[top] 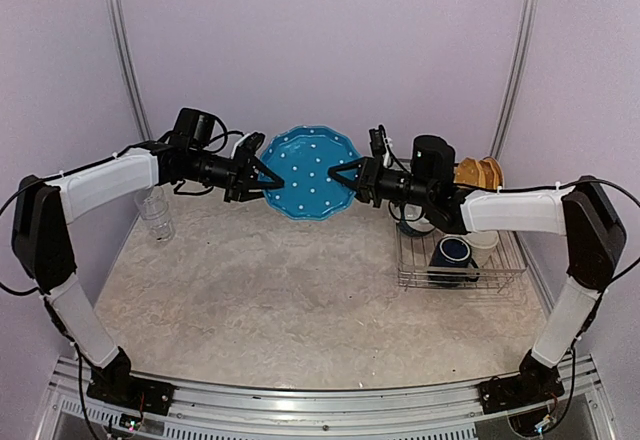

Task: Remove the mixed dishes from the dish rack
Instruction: Pass from the right arm to the left, then place the plate at the center of the board.

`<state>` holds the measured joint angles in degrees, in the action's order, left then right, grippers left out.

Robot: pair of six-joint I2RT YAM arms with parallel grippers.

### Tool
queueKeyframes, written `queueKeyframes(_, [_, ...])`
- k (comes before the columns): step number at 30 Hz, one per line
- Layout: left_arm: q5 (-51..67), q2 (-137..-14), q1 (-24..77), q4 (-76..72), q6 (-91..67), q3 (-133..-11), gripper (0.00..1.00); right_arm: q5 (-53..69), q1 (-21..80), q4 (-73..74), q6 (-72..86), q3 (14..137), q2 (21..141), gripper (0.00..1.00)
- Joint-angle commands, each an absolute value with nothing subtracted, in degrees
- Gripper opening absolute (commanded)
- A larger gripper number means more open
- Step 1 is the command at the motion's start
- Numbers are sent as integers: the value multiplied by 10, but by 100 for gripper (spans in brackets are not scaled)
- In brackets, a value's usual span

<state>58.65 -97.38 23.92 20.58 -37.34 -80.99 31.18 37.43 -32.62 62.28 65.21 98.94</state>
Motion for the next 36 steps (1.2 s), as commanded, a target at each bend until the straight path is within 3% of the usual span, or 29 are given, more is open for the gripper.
queueKeyframes(1, [597, -972, 233, 185, -375, -804, 19, 325, 384, -413, 636, 681, 993, 0])
queueKeyframes(4, [593, -972, 228, 187, -377, -805, 0, 318, 380, -401, 631, 674, 993, 0])
queueKeyframes(6, [580, -973, 222, 199, -375, -807, 0, 305, 376, -373, 617, 669, 991, 10])
queueKeyframes(8, [559, -976, 215, 218, -370, -812, 0, 291, 370, -340, 596, 666, 987, 32])
queueKeyframes(11, [522, -982, 202, 258, -357, -826, 0, 263, 360, -268, 562, 662, 980, 76])
queueKeyframes(13, [503, -987, 190, 277, -357, -831, 0, 243, 351, -224, 540, 658, 973, 96])
queueKeyframes(14, [498, -990, 182, 287, -357, -835, 0, 234, 347, -200, 530, 656, 970, 99])
queueKeyframes(26, [332, -1097, 96, 440, -330, -917, 0, 140, 335, -71, 427, 622, 882, 100])
queueKeyframes(36, [276, -1152, 85, 469, -303, -949, 0, 99, 335, -36, 390, 600, 828, 100])
